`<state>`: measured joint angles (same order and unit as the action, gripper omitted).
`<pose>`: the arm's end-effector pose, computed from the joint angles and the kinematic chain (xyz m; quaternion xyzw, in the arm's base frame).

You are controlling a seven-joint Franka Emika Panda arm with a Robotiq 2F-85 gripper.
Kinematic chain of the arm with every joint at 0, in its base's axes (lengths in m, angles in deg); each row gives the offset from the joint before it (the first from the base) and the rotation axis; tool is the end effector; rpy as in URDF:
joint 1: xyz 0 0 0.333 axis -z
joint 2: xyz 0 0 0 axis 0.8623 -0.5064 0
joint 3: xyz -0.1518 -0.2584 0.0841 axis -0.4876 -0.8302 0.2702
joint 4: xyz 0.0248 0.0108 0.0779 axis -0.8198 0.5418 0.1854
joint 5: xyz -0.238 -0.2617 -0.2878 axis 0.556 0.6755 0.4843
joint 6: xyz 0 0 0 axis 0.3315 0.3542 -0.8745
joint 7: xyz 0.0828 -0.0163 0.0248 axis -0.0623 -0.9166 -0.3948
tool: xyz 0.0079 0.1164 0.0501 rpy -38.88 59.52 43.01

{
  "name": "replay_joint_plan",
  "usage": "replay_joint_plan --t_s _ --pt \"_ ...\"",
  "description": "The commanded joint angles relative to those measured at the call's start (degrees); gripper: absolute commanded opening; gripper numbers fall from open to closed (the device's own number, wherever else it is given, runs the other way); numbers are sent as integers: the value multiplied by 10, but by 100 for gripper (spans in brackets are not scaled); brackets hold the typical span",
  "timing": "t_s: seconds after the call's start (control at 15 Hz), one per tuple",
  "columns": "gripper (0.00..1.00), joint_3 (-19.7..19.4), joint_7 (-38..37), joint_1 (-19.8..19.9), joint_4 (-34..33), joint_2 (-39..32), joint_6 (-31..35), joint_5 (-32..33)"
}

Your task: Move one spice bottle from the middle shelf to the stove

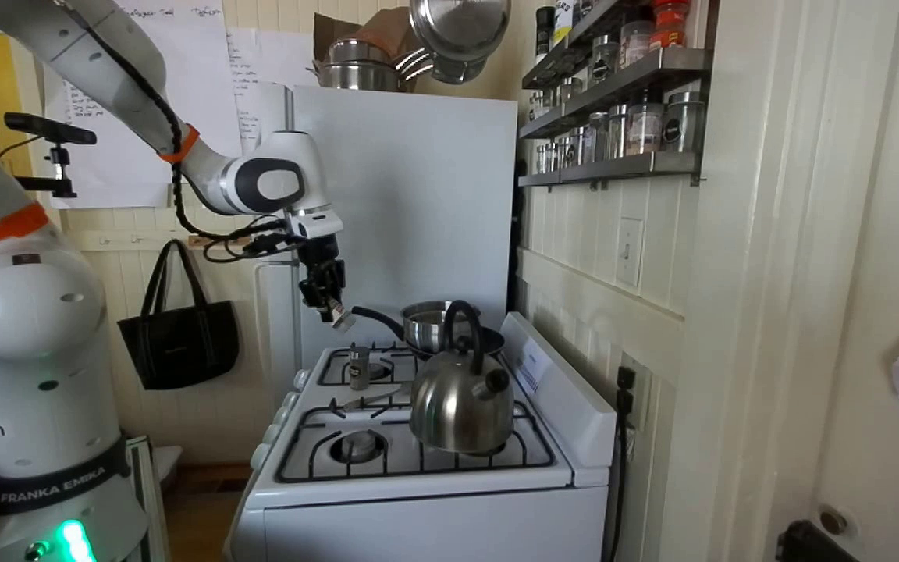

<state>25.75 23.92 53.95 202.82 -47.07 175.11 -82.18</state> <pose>0.4179 0.1396 0.3116 -0.9054 0.4106 -0.0935 0.0542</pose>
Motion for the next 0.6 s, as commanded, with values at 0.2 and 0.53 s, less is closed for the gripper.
replay_joint_plan --t_s 0.2,0.53 --pt "19 2 2 1 -1 6 -2 -3" --pt "19 -4 15 -12 2 -95 43 -29"
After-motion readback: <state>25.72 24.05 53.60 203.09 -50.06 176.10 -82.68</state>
